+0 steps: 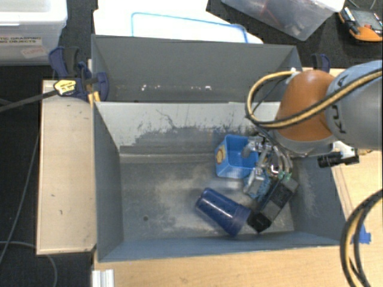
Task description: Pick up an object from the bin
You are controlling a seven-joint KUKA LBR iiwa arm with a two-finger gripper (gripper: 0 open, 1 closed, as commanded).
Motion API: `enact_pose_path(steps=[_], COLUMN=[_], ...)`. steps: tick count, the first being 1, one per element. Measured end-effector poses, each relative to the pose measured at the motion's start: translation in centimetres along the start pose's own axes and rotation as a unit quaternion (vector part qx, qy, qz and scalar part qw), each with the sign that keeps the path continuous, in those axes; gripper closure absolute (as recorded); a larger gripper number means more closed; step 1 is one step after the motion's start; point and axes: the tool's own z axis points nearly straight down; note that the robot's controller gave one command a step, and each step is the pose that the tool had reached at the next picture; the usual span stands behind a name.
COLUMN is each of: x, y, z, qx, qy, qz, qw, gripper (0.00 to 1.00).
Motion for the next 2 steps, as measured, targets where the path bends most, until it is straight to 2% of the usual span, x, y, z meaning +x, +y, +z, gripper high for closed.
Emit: enact_pose_path(steps=[1,2], x=[-0.9,-0.9], y=[-0.4,-2.8], z=[0.5,3.2], qx=[0.0,-0.006], qy=[-0.0038,-0.0095], qz=[-0.058,-0.01], qw=[0.9983,0.9999], gripper=[0.0,0.0])
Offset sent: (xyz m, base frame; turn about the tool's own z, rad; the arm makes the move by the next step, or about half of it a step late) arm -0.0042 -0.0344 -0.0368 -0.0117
